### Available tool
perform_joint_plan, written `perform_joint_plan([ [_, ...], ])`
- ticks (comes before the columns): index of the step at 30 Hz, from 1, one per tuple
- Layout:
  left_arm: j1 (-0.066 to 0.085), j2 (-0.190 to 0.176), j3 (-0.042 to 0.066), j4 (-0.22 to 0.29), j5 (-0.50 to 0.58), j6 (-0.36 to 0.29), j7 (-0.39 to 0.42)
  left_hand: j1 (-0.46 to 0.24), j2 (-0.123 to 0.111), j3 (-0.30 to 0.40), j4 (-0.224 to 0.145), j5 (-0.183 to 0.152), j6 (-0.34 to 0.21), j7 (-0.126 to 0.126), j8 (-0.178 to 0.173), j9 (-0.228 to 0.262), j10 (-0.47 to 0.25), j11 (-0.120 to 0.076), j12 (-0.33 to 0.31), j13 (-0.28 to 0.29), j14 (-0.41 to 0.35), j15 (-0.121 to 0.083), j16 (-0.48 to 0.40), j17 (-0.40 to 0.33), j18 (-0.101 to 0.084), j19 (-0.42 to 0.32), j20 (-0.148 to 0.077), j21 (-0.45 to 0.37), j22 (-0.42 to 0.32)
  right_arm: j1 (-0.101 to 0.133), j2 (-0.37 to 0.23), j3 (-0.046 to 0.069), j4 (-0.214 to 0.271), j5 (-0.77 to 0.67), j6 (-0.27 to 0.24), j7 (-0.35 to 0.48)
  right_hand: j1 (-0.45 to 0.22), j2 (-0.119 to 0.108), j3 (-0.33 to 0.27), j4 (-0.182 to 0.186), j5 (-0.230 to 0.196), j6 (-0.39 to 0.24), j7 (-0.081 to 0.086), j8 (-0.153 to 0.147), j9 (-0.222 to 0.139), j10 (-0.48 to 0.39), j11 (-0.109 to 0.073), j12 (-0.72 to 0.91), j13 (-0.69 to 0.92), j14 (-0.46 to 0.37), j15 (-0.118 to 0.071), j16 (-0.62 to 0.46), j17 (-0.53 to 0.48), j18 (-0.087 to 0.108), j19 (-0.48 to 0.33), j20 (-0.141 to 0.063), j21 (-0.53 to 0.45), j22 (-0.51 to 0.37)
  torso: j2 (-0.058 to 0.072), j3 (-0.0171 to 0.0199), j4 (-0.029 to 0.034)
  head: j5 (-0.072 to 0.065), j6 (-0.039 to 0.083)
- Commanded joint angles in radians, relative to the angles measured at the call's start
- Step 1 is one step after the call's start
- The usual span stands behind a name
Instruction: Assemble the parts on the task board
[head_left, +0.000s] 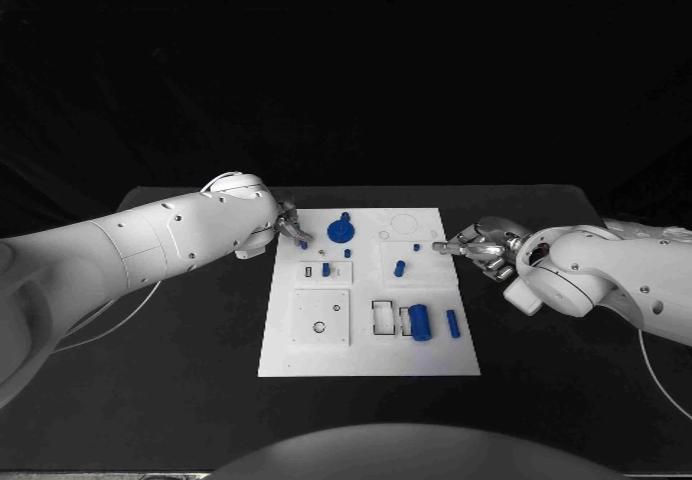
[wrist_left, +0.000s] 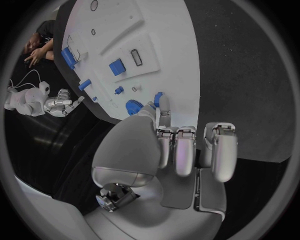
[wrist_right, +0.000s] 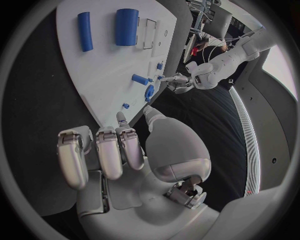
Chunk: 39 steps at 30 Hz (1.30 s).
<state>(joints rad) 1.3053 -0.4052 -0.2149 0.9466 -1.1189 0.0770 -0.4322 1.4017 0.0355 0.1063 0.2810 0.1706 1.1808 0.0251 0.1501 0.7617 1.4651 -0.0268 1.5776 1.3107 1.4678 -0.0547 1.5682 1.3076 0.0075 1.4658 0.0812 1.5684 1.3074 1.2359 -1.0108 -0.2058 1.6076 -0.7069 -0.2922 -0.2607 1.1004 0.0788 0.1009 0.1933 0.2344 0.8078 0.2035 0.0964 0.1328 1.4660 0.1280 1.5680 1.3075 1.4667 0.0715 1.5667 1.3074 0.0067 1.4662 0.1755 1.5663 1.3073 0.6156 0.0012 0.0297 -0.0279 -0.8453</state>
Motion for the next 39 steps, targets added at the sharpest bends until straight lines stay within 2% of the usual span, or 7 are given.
perform_joint_plan([
  [1,-0.001,0.001,0.0,0.002,0.012,0.0,0.023,0.027,-0.005,0.016,-0.002,0.011,0.0,-0.006,-0.003,0.002,0.106,-0.008,-0.007,0.26,0.103,-0.01,0.003,0.263,-0.008,0.105,0.011,0.002,0.263,-0.001,0.0,0.0,0.0,-0.004,0.01,0.0,0.0,0.013,-0.002,0.002,0.005,-0.004,0.005,0.004,0.001,0.105,0.01,0.003,0.263,0.104,0.005,0.004,0.263,-0.007,0.105,0.006,0.004,0.263,0.0,0.0001,0.0004,0.0,0.001],
  [6,-0.001,-0.006,0.0,0.009,0.012,-0.025,0.039,0.047,-0.023,0.035,-0.002,0.026,0.002,-0.006,-0.004,0.005,0.106,-0.008,-0.007,0.26,0.103,-0.014,0.003,0.263,-0.008,0.105,0.019,0.002,0.263,-0.001,0.0,0.0,-0.002,-0.004,0.01,0.0,0.0,0.013,-0.002,0.002,0.005,-0.004,0.005,0.004,0.001,0.105,0.01,0.003,0.263,0.104,0.005,0.004,0.263,-0.007,0.105,0.006,0.004,0.263,0.0,0.0,0.0004,0.001,-0.001],
  [15,0.0,-0.025,0.001,0.034,0.015,-0.071,0.061,0.065,-0.052,0.061,0.0,0.076,0.007,-0.005,-0.006,0.007,0.106,-0.007,-0.007,0.26,0.103,-0.019,0.003,0.263,-0.008,0.105,0.029,0.002,0.263,-0.001,0.002,0.0,-0.007,-0.004,0.01,0.001,0.0,0.013,-0.002,0.002,0.005,-0.004,0.005,0.004,0.001,0.105,0.01,0.003,0.263,0.104,0.005,0.004,0.263,-0.007,0.105,0.006,0.004,0.263,0.0,0.0006,0.001,0.003,-0.002],
  [21,0.005,-0.047,0.001,0.06,0.017,-0.09,0.054,0.065,-0.056,0.063,0.001,0.079,0.007,-0.005,-0.006,0.007,0.106,-0.007,-0.007,0.26,0.103,-0.019,0.003,0.263,-0.008,0.105,0.03,0.002,0.263,-0.001,0.006,0.0,-0.012,-0.004,0.01,0.002,0.0,0.013,-0.002,0.002,0.005,-0.004,0.005,0.004,0.001,0.105,0.01,0.003,0.263,0.104,0.005,0.004,0.263,-0.007,0.105,0.006,0.004,0.263,-0.001,0.0015,0.0006,0.004,-0.003],
  [26,0.02,-0.074,0.002,0.095,0.025,-0.105,0.044,0.065,-0.057,0.063,0.001,0.08,0.007,-0.005,-0.006,0.007,0.106,-0.007,-0.007,0.26,0.103,-0.019,0.003,0.263,-0.008,0.105,0.031,0.002,0.263,-0.002,0.006,0.0,-0.014,-0.004,0.008,0.002,0.0,0.013,-0.002,0.002,0.005,-0.004,0.005,0.004,0.001,0.105,0.01,0.003,0.263,0.104,0.005,0.004,0.263,-0.007,0.105,0.006,0.004,0.263,-0.001,0.0004,0.0001,0.003,-0.003],
  [31,0.033,-0.11,0.002,0.144,0.044,-0.114,0.027,0.064,-0.059,0.063,0.002,0.081,0.008,-0.005,-0.006,0.007,0.106,-0.007,-0.007,0.26,0.103,-0.019,0.003,0.263,-0.008,0.105,0.031,0.002,0.263,-0.002,0.005,0.0,-0.015,-0.004,0.007,0.002,0.0,0.013,-0.002,0.002,0.005,-0.004,0.005,0.004,0.001,0.105,0.01,0.003,0.263,0.104,0.005,0.004,0.263,-0.007,0.105,0.006,0.004,0.263,0.0,0.001,0.0008,0.004,-0.004],
  [39,0.039,-0.163,0.001,0.223,0.087,-0.099,-0.017,0.063,-0.06,0.064,0.004,0.082,0.01,-0.005,-0.006,0.007,0.106,-0.007,-0.007,0.26,0.103,-0.019,0.003,0.263,-0.008,0.105,0.032,0.002,0.263,-0.002,0.005,0.0,-0.014,-0.004,0.007,0.002,0.0,0.013,-0.002,0.002,0.005,-0.004,0.005,0.004,0.001,0.105,0.01,0.003,0.263,0.104,0.005,0.004,0.263,-0.007,0.105,0.006,0.004,0.263,0.0,0.001,0.0011,0.009,-0.007],
])
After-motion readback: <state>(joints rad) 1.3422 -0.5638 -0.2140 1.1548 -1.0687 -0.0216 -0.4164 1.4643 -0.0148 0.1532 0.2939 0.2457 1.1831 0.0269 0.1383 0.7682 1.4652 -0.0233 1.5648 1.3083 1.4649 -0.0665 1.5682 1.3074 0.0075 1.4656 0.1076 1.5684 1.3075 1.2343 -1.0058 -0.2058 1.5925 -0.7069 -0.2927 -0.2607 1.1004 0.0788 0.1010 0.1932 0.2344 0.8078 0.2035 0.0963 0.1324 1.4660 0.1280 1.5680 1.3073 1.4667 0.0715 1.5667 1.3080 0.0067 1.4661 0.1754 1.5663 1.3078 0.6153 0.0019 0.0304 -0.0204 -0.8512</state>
